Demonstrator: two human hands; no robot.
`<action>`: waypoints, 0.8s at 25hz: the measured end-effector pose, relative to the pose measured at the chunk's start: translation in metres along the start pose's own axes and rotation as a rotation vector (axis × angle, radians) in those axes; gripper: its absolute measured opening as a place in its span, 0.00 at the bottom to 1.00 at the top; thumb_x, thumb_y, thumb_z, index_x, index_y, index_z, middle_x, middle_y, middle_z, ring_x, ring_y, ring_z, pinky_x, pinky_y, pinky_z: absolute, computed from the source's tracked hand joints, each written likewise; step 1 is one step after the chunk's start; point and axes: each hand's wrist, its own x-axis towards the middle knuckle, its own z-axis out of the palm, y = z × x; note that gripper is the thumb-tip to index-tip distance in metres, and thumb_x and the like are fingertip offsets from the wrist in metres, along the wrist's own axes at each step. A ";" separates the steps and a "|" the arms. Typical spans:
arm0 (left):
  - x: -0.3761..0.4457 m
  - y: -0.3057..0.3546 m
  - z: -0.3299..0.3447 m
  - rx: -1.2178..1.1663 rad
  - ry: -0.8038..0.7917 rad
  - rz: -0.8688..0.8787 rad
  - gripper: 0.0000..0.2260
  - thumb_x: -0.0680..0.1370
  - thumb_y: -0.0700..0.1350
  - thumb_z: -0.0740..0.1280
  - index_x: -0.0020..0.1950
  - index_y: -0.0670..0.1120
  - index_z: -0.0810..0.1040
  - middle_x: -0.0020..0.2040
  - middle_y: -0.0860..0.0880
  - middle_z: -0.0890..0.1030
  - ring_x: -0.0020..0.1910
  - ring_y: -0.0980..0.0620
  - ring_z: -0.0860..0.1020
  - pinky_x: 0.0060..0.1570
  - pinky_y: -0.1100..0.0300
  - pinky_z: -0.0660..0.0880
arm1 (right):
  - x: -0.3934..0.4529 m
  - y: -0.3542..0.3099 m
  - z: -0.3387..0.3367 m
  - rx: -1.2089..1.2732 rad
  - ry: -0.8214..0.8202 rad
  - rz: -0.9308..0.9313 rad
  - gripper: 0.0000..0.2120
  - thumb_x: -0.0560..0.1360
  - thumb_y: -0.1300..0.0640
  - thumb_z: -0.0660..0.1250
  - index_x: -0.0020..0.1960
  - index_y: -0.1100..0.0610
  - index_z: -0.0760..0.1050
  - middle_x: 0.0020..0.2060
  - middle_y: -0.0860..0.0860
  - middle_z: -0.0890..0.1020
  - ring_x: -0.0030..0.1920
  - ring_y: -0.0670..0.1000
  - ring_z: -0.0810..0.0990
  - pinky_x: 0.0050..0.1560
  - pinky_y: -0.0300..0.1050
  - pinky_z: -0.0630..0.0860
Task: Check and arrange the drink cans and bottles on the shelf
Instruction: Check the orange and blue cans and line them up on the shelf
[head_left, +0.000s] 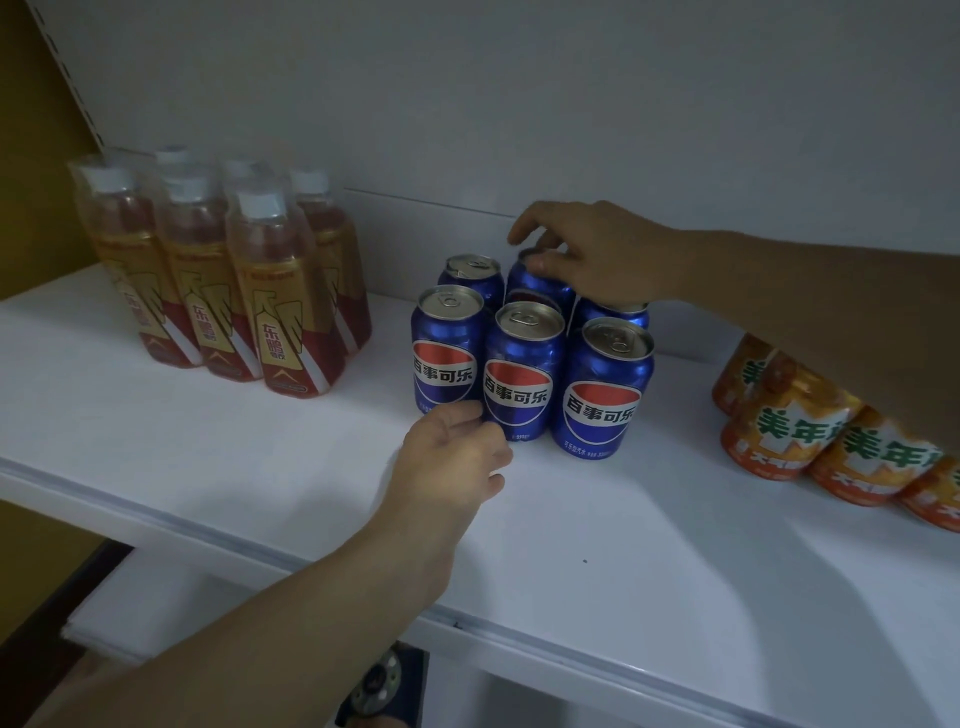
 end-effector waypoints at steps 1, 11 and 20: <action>-0.001 0.001 0.000 0.004 0.020 0.000 0.10 0.79 0.35 0.64 0.57 0.45 0.77 0.52 0.45 0.82 0.55 0.44 0.83 0.57 0.51 0.79 | -0.003 -0.002 -0.008 0.017 0.056 0.001 0.16 0.86 0.55 0.60 0.73 0.52 0.68 0.68 0.58 0.79 0.57 0.52 0.79 0.51 0.41 0.73; -0.046 0.032 0.036 -0.451 -0.497 -0.026 0.29 0.81 0.60 0.54 0.59 0.37 0.80 0.53 0.36 0.84 0.45 0.40 0.84 0.46 0.50 0.80 | -0.128 -0.035 -0.089 0.275 0.404 -0.298 0.13 0.87 0.57 0.50 0.70 0.51 0.65 0.56 0.63 0.81 0.53 0.51 0.84 0.49 0.41 0.82; -0.069 0.018 0.105 -0.455 -0.548 -0.028 0.24 0.80 0.61 0.60 0.59 0.44 0.83 0.54 0.40 0.86 0.47 0.42 0.84 0.40 0.55 0.83 | -0.198 -0.011 -0.033 0.745 0.583 -0.111 0.13 0.86 0.56 0.54 0.66 0.53 0.74 0.60 0.55 0.84 0.58 0.52 0.84 0.57 0.48 0.83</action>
